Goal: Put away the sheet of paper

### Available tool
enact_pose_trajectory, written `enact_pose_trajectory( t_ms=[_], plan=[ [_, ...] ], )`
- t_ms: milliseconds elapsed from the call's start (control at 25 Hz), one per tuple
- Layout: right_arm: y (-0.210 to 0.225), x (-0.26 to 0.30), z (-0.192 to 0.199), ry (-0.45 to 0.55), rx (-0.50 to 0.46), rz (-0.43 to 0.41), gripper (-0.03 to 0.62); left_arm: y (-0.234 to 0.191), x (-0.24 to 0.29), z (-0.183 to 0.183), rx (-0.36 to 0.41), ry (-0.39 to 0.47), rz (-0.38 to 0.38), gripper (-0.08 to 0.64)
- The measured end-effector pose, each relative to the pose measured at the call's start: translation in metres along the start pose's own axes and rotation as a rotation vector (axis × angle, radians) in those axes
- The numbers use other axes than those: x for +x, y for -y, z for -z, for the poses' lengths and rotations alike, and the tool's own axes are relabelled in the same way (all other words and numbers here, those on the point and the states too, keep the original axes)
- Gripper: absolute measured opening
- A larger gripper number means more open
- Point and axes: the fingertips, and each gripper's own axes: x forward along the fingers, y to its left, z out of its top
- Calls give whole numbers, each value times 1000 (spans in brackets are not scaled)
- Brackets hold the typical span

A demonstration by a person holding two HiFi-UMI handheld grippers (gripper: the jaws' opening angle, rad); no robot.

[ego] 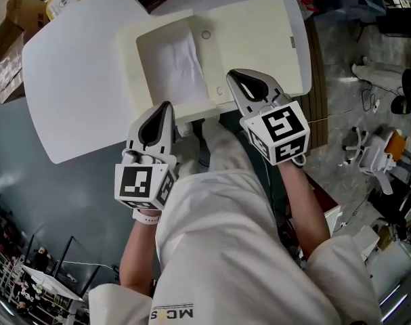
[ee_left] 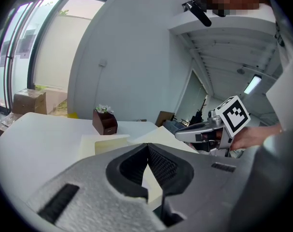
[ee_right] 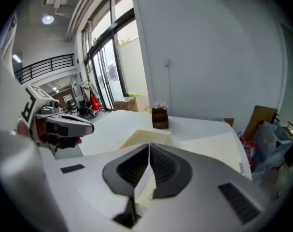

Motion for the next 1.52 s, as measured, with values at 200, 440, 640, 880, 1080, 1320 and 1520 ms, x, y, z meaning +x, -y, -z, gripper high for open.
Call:
enact_pose_trajectory(
  t_ms=[200,440,640,880,1080,1320,1520],
  plan=[
    [-5,-43,-18,85,-36,61,15,8,-17,-17,-19,30,7,25],
    [-4,-89,-29,180,-18,119,15,22,-28,-43,20,83,15,25],
    [-2,-104,-28,238,10,142,15,23,-32,-57,53,116,-1,25],
    [-1,-109,-43,293,27,138,15,37,-28,-62,79,101,2,25],
    [-3,-109,-45,324,26,139,15,46,-28,-61,93,99,5,25],
    [-8,-116,-51,346,5,130,15,52,-34,-59,96,111,-4,25],
    [-17,-118,-50,347,-13,128,14,51,-43,-51,76,122,-20,25]
  ],
)
